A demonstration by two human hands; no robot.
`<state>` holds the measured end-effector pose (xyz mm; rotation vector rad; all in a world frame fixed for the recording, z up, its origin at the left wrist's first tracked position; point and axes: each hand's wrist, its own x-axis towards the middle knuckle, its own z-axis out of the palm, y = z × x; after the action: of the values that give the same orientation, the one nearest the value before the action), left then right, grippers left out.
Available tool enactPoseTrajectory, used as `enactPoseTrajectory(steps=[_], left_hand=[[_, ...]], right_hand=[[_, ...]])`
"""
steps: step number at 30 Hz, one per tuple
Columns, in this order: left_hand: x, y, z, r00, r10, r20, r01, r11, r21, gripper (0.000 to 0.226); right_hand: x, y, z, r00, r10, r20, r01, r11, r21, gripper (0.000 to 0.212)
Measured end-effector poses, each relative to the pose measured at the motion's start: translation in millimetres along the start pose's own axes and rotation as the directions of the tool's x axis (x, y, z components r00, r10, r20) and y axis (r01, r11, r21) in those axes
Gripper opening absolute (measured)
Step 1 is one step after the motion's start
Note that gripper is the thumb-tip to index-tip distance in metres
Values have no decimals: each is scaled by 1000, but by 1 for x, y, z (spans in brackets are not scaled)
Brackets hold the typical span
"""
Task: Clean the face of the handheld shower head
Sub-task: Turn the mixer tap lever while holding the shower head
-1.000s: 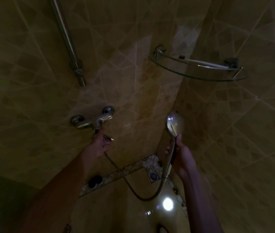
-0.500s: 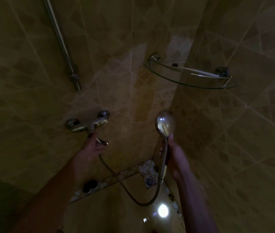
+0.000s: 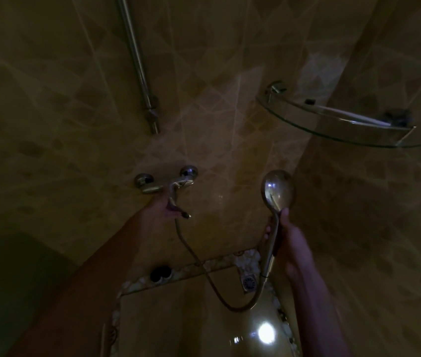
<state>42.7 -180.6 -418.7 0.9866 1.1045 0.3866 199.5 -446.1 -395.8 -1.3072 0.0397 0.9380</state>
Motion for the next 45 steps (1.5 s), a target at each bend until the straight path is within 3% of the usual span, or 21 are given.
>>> enactPoseTrajectory(steps=[4, 10, 17, 22, 26, 30, 36, 39, 42, 45], left_hand=[[17, -16, -3, 996, 39, -78, -31, 994, 104, 77], [19, -22, 0, 989, 65, -131, -46, 989, 143, 63], [23, -32, 11, 991, 46, -124, -50, 998, -25, 48], [26, -26, 12, 991, 6, -131, -6, 1000, -1, 55], [25, -28, 6, 987, 25, -156, 0, 988, 157, 56], [7, -25, -6, 989, 1, -146, 37, 966, 255, 40], [-30, 3, -31, 982, 149, -116, -107, 945, 308, 8], [-50, 31, -47, 946, 297, -129, -217, 877, 430, 18], [-64, 69, -66, 874, 466, -136, -320, 764, 560, 31], [-84, 113, -76, 748, 631, -204, -422, 690, 588, 29]], right_hand=[[3, 5, 1, 1000, 0, 14, 0, 1000, 3, 46], [11, 9, -5, 999, 38, 16, -37, 999, -26, 49], [12, 4, -10, 998, 51, 42, -51, 999, 5, 47], [0, -1, -16, 997, 53, 59, -53, 999, 0, 45], [-5, 0, -21, 998, 33, 45, -32, 999, -29, 45], [-12, 1, -18, 1000, 5, 26, -3, 997, -79, 42], [-21, 0, 6, 995, -93, 32, 95, 995, -42, 28], [-23, -7, 24, 990, -133, 56, 134, 991, -28, 16], [-27, -24, 45, 976, -207, 69, 208, 978, -9, 6], [-39, -50, 73, 958, -263, 116, 265, 964, -3, 14]])
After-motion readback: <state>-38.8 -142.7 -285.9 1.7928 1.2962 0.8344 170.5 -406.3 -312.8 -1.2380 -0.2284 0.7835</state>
